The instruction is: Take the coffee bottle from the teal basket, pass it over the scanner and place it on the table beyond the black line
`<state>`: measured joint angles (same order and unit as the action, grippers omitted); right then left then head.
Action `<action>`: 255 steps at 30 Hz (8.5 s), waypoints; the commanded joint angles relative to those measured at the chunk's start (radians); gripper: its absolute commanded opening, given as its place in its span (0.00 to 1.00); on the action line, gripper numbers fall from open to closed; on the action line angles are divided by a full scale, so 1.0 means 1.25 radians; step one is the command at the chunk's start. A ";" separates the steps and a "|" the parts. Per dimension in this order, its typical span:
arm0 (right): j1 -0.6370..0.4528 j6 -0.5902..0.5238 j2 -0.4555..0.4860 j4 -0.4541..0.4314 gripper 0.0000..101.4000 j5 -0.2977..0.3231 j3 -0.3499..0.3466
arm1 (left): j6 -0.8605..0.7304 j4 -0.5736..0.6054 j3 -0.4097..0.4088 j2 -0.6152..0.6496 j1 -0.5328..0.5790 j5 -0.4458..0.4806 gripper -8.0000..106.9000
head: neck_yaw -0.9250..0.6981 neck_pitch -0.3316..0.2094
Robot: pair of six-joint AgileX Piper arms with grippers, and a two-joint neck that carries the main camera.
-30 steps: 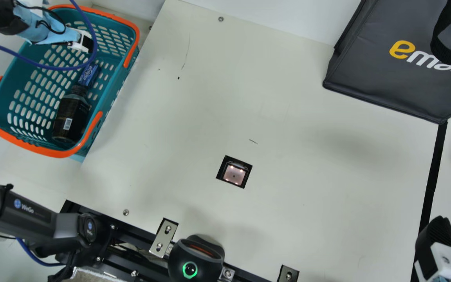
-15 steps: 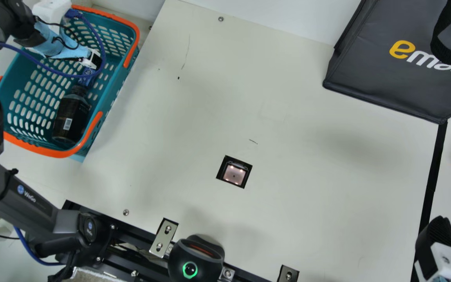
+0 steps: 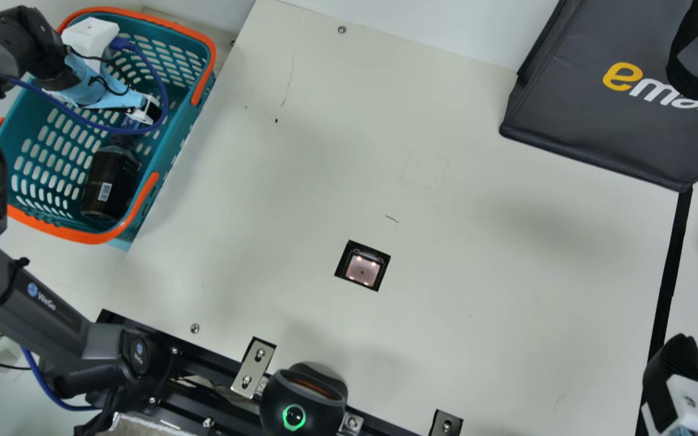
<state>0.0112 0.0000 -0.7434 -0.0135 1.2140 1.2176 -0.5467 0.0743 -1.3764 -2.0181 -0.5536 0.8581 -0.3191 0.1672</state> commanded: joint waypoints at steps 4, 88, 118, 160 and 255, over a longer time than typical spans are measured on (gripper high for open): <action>0.000 0.000 0.000 0.000 0.94 0.000 0.000 | 0.040 -0.033 0.018 -0.010 -0.003 -0.017 0.85 | -0.002 -0.023; 0.000 0.000 0.000 0.000 0.94 0.000 0.000 | -0.247 0.021 0.146 -0.073 -0.041 -0.203 0.85 | -0.002 -0.023; 0.000 0.000 0.000 0.000 0.94 0.000 0.000 | -0.361 0.091 0.127 -0.151 -0.054 -0.251 0.21 | -0.002 -0.023; 0.000 0.000 0.000 0.000 0.94 0.000 0.000 | -0.455 0.174 0.131 0.077 -0.100 -0.068 0.00 | -0.002 -0.023; 0.000 0.000 0.000 0.000 0.94 0.000 0.000 | 0.492 0.004 0.254 0.676 0.460 0.005 0.00 | -0.002 -0.023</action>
<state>0.0112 0.0000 -0.7434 -0.0135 1.2140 1.2176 0.0468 0.0929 -1.0795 -1.1728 -0.0145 0.8871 -0.3191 0.1672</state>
